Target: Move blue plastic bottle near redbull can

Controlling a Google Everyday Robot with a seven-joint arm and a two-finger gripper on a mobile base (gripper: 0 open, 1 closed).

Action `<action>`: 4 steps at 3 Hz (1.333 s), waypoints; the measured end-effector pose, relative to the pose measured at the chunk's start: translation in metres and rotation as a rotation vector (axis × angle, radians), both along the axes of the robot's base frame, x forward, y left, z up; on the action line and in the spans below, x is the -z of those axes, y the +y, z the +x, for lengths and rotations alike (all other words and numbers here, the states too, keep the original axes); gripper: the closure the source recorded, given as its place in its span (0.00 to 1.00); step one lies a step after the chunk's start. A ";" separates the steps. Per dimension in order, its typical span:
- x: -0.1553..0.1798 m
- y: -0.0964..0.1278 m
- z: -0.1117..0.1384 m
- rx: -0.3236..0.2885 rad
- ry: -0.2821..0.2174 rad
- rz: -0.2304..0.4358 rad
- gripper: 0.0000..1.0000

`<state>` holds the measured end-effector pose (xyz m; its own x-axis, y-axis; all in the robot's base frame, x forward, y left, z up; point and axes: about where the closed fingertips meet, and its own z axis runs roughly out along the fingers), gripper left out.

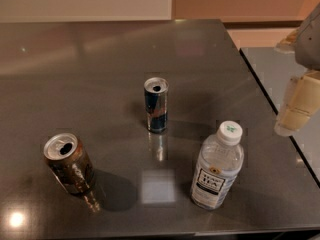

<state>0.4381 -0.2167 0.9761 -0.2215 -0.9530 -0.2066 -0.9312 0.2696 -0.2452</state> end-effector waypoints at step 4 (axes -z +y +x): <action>0.012 0.033 -0.047 -0.217 0.106 0.238 0.00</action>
Offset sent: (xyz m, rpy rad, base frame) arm -0.0171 0.0108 -0.0063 0.0612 0.0290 0.1158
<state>0.3912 -0.1833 0.9644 -0.0511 -0.9081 -0.4157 -0.9902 0.1003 -0.0975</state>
